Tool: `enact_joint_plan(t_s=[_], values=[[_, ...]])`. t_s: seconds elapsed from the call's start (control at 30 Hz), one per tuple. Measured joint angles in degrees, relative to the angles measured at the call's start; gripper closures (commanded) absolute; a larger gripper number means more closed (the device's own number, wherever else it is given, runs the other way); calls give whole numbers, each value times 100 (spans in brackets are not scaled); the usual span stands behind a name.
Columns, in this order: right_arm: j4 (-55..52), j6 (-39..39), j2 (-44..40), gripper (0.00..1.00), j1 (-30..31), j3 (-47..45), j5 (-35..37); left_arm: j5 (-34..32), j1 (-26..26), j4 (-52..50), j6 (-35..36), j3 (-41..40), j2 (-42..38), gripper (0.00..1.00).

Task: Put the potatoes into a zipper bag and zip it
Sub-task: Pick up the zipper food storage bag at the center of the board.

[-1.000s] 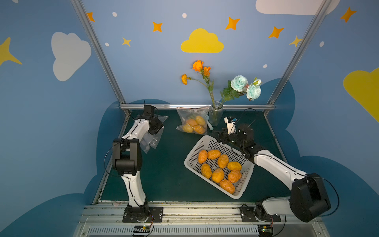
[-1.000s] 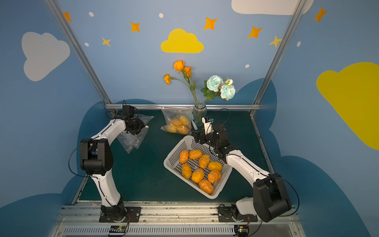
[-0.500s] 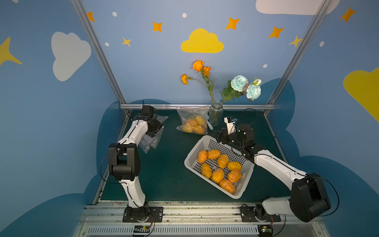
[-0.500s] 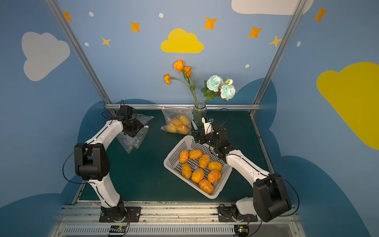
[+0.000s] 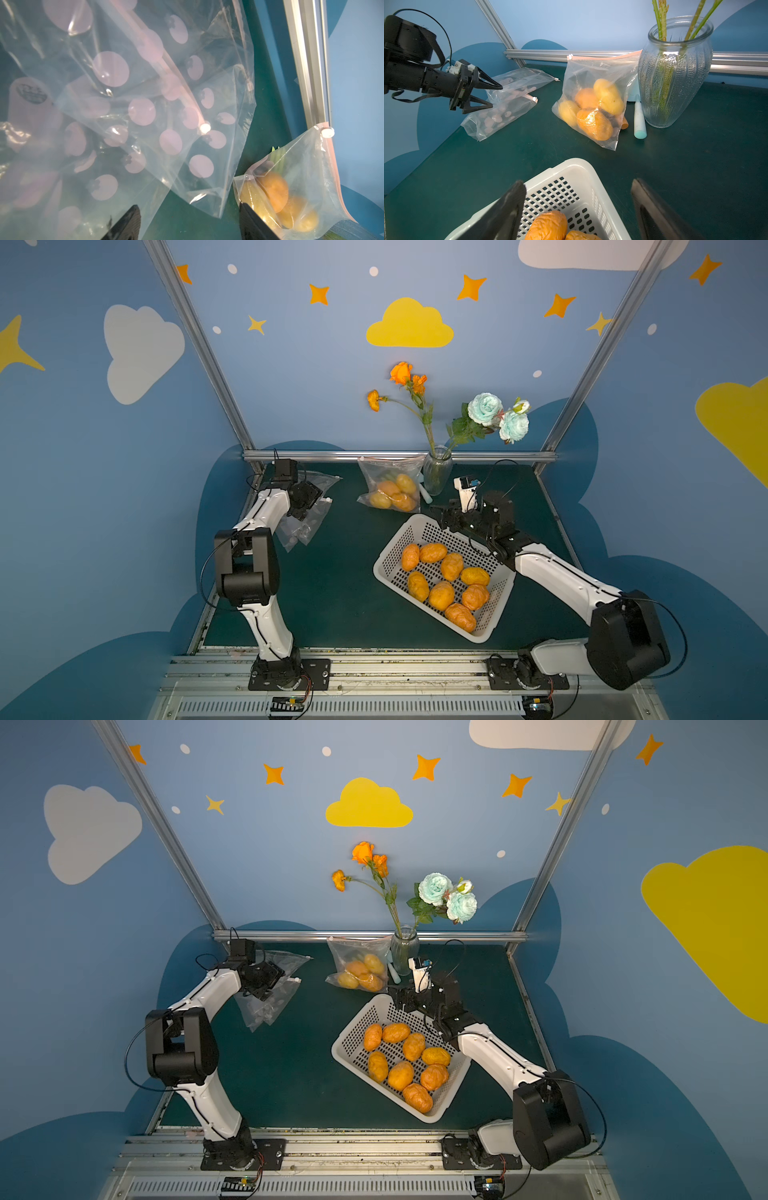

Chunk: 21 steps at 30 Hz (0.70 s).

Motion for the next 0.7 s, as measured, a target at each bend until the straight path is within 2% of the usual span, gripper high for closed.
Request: enact_joint_plan(t_s=[0.13, 0.2, 0.43, 0.7], values=[[-20, -50, 46, 18, 0, 35, 0, 15, 22, 33, -4, 157, 240, 27], [-33, -61, 85, 18, 0, 61, -2, 24, 28, 35, -11, 249, 391, 36], [-70, -66, 162, 18, 0, 105, -4, 107, 37, -76, 11, 636, 802, 96], [-76, -76, 146, 18, 0, 105, 48, 109, -4, -308, 127, 852, 706, 98]])
